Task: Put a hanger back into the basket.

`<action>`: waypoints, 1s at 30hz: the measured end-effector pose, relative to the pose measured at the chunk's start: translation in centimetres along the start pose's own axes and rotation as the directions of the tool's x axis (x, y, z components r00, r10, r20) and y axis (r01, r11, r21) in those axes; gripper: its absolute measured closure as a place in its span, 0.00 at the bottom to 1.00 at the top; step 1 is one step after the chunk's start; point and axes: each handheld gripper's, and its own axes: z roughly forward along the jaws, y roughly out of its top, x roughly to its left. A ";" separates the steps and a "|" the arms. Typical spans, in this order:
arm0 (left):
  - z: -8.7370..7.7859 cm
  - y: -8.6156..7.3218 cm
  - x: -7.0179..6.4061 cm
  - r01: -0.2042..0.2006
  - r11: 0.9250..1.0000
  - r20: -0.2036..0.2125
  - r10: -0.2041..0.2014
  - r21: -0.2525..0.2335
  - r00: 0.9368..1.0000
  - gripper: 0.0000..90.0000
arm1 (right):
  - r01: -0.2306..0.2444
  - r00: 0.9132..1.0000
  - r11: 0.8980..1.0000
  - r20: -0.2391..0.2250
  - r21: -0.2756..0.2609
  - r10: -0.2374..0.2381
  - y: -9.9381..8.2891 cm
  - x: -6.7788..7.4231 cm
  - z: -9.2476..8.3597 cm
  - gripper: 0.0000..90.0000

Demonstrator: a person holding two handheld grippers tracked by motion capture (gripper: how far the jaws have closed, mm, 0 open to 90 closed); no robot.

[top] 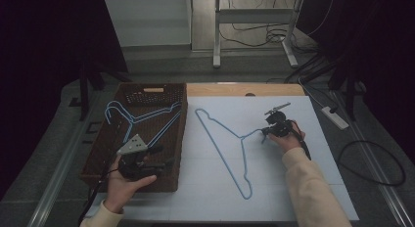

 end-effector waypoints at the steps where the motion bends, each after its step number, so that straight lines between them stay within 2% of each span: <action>1: 0.0 0.0 0.0 0.001 1.000 0.001 -0.001 -0.001 1.000 0.35 | 0.003 1.000 1.000 -0.001 0.003 -0.003 -0.1 0.0 -0.1 1.00; 4: 0.0 0.0 0.0 0.004 1.000 0.003 -0.004 -0.003 1.000 0.35 | 0.022 1.000 1.000 -0.002 0.013 -0.022 -0.5 0.1 -0.5 1.00; 7: 0.2 0.0 0.0 0.004 1.000 0.003 -0.004 0.001 1.000 0.36 | 0.038 0.999 0.999 -0.030 -0.017 -0.039 -0.4 0.6 -0.8 1.00; 8: 0.2 0.0 0.0 0.004 1.000 0.004 -0.004 0.003 1.000 0.36 | 0.064 0.998 0.998 -0.019 -0.004 -0.064 0.0 1.1 -0.5 1.00; 13: 0.1 0.0 0.0 0.001 1.000 0.001 -0.001 0.002 1.000 0.36 | 0.068 0.998 0.997 0.001 0.034 -0.068 0.3 1.1 0.6 1.00; 14: 0.0 0.0 0.1 0.002 1.000 0.001 -0.002 -0.001 1.000 0.36 | 0.051 0.999 0.998 -0.010 0.029 -0.051 0.2 0.9 0.5 1.00; 22: 0.1 0.0 0.0 -0.001 1.000 0.004 0.001 0.004 1.000 0.36 | 0.009 0.999 0.996 0.042 0.093 -0.013 -1.1 0.1 -0.8 1.00; 30: 0.1 0.0 0.0 0.004 1.000 0.002 -0.004 0.002 1.000 0.36 | -0.020 0.998 0.992 0.054 0.126 0.013 -4.5 0.6 -3.3 1.00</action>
